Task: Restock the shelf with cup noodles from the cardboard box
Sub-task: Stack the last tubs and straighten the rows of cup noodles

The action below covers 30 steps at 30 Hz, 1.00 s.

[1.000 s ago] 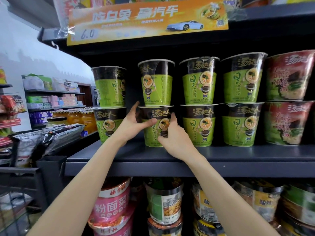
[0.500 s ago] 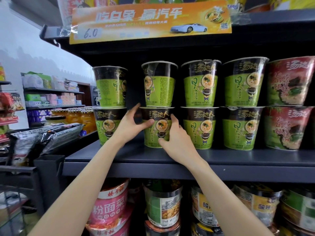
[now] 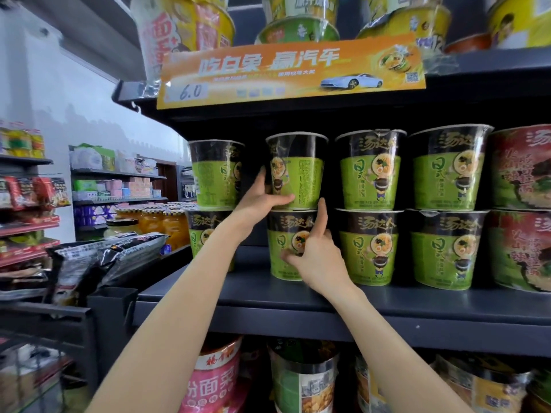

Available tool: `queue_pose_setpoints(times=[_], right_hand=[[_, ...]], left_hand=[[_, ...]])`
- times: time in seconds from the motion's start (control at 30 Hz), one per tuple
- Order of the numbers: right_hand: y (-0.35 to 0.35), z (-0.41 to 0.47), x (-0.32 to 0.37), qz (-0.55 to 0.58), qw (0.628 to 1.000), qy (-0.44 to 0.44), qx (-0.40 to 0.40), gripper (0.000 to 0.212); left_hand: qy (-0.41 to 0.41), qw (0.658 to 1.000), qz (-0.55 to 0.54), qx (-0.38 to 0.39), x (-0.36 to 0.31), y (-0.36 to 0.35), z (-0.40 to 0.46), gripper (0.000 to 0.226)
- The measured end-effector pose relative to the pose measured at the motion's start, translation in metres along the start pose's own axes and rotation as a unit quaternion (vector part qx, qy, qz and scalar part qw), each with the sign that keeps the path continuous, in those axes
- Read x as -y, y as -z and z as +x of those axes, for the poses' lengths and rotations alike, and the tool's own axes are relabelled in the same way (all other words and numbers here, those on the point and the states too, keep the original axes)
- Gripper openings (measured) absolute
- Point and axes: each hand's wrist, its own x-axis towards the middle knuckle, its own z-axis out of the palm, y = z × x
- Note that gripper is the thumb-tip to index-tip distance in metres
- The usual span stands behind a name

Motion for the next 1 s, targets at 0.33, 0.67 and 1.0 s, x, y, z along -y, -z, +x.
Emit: queue_pose_setpoints(times=[0.33, 0.67, 1.0], right_hand=[[0.001, 0.001, -0.003, -0.011, 1.000, 0.009, -0.002, 0.112], [0.000, -0.002, -0.002, -0.020, 1.000, 0.011, -0.021, 0.111], [0.003, -0.006, -0.002, -0.059, 0.997, 0.020, -0.039, 0.111]], left_hand=[[-0.006, 0.985, 0.102, -0.137, -0.011, -0.017, -0.010, 0.108], [-0.023, 0.992, 0.047, -0.112, -0.005, -0.014, -0.011, 0.075], [-0.049, 0.990, 0.056, -0.120, -0.004, -0.020, -0.013, 0.073]])
